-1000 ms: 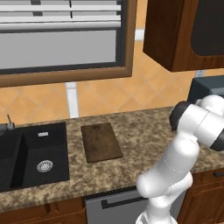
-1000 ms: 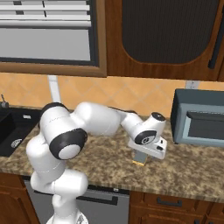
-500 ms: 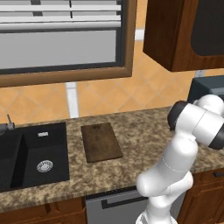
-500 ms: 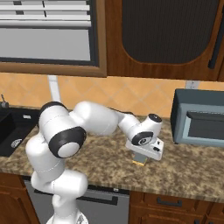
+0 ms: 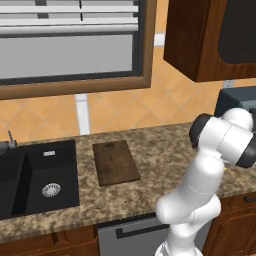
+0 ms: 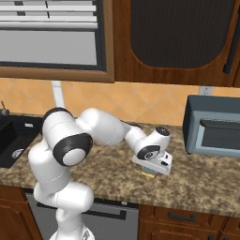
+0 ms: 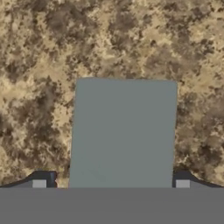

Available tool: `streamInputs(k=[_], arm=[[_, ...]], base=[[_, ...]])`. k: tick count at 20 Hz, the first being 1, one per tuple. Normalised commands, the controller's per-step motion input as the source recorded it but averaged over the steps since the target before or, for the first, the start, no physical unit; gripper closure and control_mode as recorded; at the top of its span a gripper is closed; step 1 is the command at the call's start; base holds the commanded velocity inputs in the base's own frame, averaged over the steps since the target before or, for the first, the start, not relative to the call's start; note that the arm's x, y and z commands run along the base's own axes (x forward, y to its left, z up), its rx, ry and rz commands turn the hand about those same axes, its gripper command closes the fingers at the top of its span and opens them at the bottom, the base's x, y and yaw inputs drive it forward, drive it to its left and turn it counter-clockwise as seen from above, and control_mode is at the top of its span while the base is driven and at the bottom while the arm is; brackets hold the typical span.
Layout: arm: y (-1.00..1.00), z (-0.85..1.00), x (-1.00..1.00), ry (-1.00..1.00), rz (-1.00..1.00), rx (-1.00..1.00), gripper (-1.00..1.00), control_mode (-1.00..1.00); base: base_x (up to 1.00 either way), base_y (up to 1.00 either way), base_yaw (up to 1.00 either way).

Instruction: Pick up the sponge from the counter and clean the cutting board by briefly scrubbing or pressing down on the cutting board. Once finished, release the sponge.

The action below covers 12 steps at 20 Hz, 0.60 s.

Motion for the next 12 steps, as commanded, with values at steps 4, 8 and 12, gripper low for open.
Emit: streamInputs(k=[4,8,12], arm=[[0.02,-0.37,0.0,0.0,0.0,0.0,-1.0,-1.0],[0.11,-0.43,0.0,0.0,0.0,-0.01,1.0,-1.0],[0.24,-0.25,0.0,0.0,0.0,-0.01,1.0,-1.0]], base=[[0.0,0.0,0.0],[0.0,0.0,0.0],[0.0,0.0,0.0]])
